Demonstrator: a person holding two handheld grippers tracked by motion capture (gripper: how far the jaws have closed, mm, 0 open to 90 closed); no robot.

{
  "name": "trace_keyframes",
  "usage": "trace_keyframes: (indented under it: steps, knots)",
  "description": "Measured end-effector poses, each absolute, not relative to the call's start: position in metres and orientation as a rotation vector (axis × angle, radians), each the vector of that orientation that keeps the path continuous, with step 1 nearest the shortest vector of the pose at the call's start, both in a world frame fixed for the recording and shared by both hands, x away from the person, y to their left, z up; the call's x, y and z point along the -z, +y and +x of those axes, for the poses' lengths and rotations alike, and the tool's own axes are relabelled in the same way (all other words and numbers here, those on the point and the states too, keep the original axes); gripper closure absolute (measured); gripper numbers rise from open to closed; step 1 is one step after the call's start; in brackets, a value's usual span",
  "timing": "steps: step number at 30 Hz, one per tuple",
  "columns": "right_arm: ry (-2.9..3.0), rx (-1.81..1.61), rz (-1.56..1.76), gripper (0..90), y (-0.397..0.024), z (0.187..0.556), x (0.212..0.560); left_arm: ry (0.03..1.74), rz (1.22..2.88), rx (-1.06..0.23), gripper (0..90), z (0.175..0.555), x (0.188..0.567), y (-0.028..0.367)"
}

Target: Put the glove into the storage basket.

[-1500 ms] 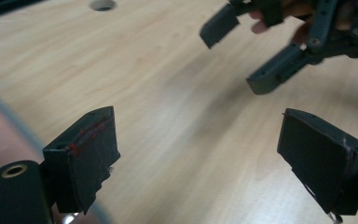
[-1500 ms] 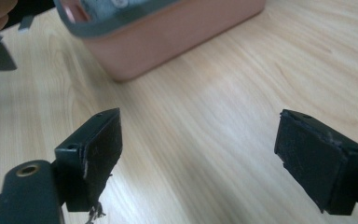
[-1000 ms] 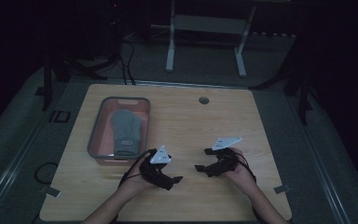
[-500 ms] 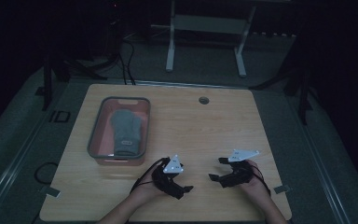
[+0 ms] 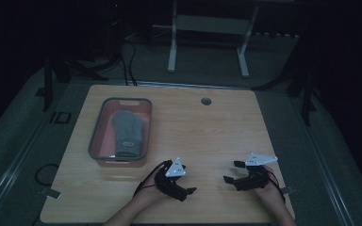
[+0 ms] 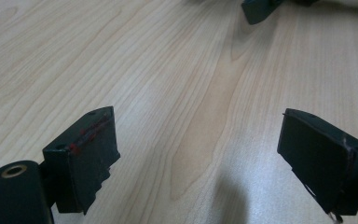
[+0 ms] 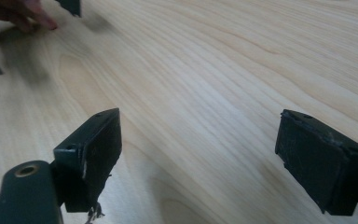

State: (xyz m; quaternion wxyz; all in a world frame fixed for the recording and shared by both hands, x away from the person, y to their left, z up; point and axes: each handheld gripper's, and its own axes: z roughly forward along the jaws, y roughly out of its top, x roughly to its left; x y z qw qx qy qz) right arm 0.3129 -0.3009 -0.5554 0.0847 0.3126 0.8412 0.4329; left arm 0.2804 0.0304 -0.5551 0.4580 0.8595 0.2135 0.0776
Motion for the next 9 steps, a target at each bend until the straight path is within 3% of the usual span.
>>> trace_keyframes:
  steps: [9]
  knots:
    - [2.488,-1.309,0.964,14.6,-0.3061,0.3151,0.5574,0.529,2.117,-0.184,12.3,0.2802,0.5581,0.0318]
